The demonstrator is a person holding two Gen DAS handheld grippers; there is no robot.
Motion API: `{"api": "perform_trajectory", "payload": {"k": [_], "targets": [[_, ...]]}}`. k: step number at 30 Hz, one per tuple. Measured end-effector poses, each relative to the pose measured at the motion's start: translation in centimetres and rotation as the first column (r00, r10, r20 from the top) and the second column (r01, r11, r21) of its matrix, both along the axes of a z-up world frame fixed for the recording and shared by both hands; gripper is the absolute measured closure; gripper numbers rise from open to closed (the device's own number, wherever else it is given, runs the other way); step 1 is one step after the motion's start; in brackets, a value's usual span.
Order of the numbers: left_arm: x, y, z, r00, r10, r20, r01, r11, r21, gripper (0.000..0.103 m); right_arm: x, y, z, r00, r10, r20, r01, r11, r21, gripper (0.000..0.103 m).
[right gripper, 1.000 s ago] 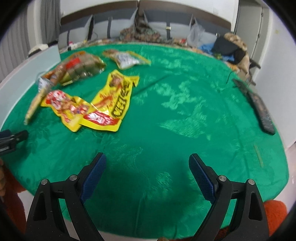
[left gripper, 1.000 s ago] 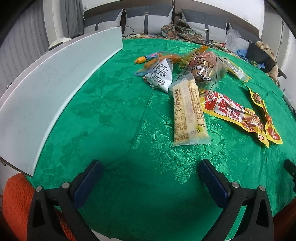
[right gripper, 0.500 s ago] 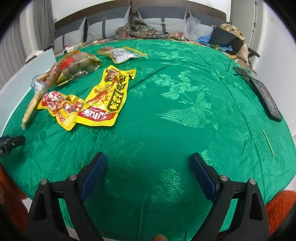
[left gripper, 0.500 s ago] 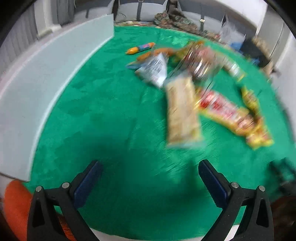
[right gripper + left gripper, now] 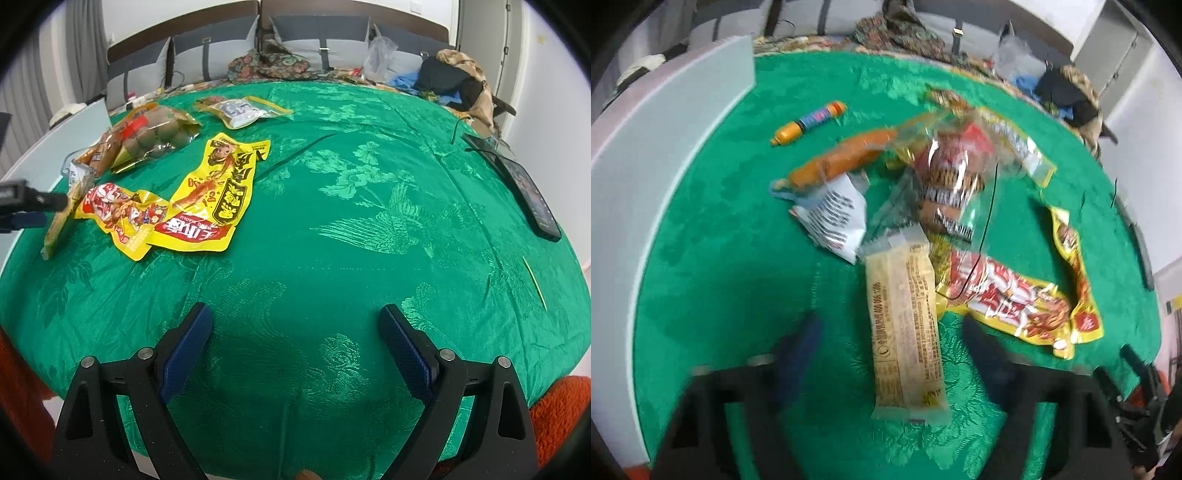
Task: Organize snacks
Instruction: 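Grasp the cream wafer bar with the left tool while the right tool grasps the yellow spicy-strip packet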
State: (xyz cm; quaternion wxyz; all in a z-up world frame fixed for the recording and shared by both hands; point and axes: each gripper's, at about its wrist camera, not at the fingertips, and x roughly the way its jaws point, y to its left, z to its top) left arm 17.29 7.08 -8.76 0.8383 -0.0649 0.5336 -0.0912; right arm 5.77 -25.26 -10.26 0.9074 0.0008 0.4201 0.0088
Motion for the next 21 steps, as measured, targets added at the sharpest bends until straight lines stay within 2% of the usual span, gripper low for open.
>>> {"api": "perform_trajectory", "payload": {"k": [1, 3, 4, 9, 11, 13, 14, 16, 18, 19, 21], "targets": [[-0.5, -0.2, 0.2, 1.0, -0.004, 0.026, 0.004, 1.0, 0.029, 0.075, 0.1, 0.0, 0.0, 1.0, 0.0, 0.0, 0.0, 1.0, 0.0, 0.009], [-1.1, 0.2, 0.4, 1.0, -0.01, 0.015, 0.01, 1.0, -0.004, 0.076, 0.0, 0.0, 0.0, 1.0, 0.001, 0.0, -0.001, 1.0, 0.0, 0.009], [-1.6, 0.4, 0.6, 1.0, -0.003, 0.016, 0.002, 1.0, 0.004, 0.076, -0.1, 0.0, 0.0, 1.0, 0.002, 0.001, -0.002, 1.0, 0.0, 0.009], [-4.3, 1.1, 1.6, 0.998, -0.023, 0.056, 0.015, 0.989, 0.149, 0.076, -0.1, -0.1, 0.0, 1.0, 0.006, 0.001, -0.006, 1.0, 0.0, 0.009], [-4.6, 1.3, 1.3, 0.998, -0.021, 0.06, 0.011, 0.984, 0.176, 0.066, 0.0, -0.1, 0.0, 1.0, 0.003, 0.0, -0.003, 1.0, 0.0, 0.009], [-4.6, 1.5, 0.9, 0.998, -0.008, 0.056, -0.004, 0.978, 0.209, 0.034, 0.3, -0.1, 0.1, 1.0, 0.01, -0.014, -0.01, 1.0, 0.001, 0.009], [-4.6, 1.6, 0.6, 0.998, -0.001, 0.064, -0.014, 0.975, 0.223, 0.029, 0.4, -0.2, 0.2, 0.999, 0.023, -0.038, -0.023, 1.0, 0.004, 0.009], [-4.7, 1.8, 0.1, 0.998, -0.006, 0.068, -0.011, 0.97, 0.244, 0.027, 1.1, -0.8, 0.8, 0.996, 0.034, -0.087, -0.03, 0.998, 0.046, 0.012], [-4.8, 1.7, -0.7, 0.998, -0.027, 0.054, 0.012, 0.962, 0.273, 0.026, 1.9, -2.0, 2.4, 0.998, 0.011, -0.055, -0.001, 0.985, 0.175, 0.012], [-5.0, 1.6, -0.7, 0.997, -0.035, 0.069, 0.014, 0.961, 0.278, 0.027, 2.6, -2.0, 3.0, 0.999, 0.011, -0.047, -0.001, 0.979, 0.204, 0.011], [-5.1, 1.4, -0.7, 0.996, -0.045, 0.08, 0.021, 0.959, 0.284, 0.028, 5.8, -0.8, 3.7, 0.995, 0.04, -0.087, -0.018, 0.971, 0.238, 0.011]]}}
